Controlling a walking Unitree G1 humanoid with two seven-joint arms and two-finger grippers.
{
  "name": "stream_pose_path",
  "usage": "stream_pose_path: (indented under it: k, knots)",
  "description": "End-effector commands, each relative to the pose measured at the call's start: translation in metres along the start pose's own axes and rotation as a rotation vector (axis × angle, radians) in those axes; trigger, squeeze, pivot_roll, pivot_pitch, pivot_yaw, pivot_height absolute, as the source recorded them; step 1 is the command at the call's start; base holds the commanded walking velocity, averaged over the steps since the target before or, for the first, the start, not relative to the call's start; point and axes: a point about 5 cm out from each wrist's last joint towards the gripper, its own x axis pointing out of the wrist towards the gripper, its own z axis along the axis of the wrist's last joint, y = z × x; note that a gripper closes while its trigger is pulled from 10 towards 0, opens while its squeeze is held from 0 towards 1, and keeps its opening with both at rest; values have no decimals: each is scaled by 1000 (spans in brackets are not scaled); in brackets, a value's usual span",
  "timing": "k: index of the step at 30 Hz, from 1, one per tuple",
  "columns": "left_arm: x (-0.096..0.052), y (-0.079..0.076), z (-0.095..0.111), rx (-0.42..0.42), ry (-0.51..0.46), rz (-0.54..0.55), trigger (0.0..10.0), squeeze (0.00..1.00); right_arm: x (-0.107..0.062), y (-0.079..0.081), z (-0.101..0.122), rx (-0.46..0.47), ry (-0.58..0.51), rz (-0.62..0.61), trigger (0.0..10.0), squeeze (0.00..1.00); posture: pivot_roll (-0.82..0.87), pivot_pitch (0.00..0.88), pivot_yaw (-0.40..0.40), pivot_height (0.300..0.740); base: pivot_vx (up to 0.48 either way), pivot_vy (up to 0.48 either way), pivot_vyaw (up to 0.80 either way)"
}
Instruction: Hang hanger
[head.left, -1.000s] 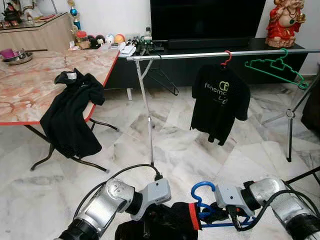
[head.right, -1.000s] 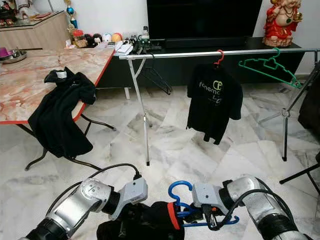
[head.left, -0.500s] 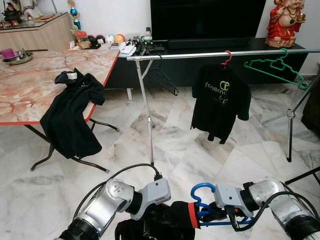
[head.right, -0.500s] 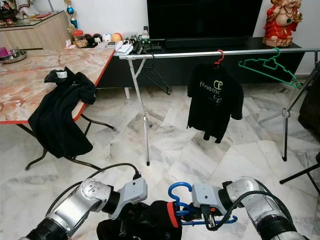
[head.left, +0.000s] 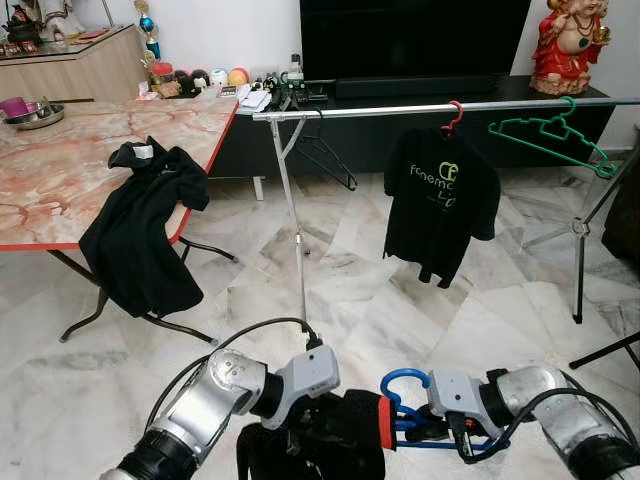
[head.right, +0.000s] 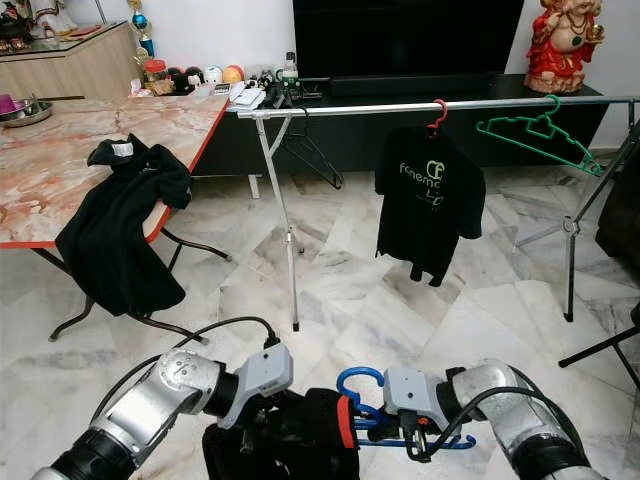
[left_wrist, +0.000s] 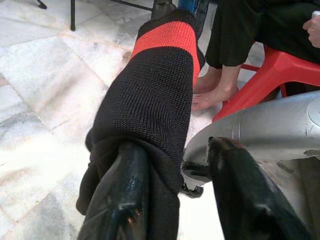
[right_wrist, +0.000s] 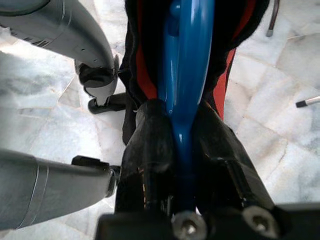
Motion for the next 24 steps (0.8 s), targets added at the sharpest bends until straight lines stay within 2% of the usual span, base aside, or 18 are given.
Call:
stream_pose_path:
  k: [1,2,3,6,13,18,19,24]
  knots:
    - [-3,3,5,6,-23,9,10000,859,-1,-3,2,19,-42,-45,0,0,9,68,16,740,0,0,0]
    - [-3,3,5,4,-24,19,10000,561,-1,-3,2,22,-48,-53,0,0,11,68,15,740,0,0,0]
    - [-4,5,5,7,-30,35,10000,0,-2,-4,2,28,-55,-70,0,0,11,68,15,740,0,0,0]
    - [-10,11,6,-14,-65,102,10000,0,-5,-7,1,56,-71,-111,0,0,13,67,15,740,0,0,0]
    - [-20,13,9,-37,-110,108,10000,0,-1,3,-9,89,-57,-102,0,0,16,52,19,740,0,0,0]
    - [-20,16,14,-66,-176,152,10000,0,3,3,-10,118,-86,-142,0,0,19,50,23,740,0,0,0]
    - [-18,15,16,-100,-229,164,10000,0,5,3,-9,133,-112,-179,0,0,21,54,24,740,0,0,0]
    - [-13,12,13,-172,-304,187,10000,0,10,9,-10,148,-135,-194,0,0,16,57,26,740,0,0,0]
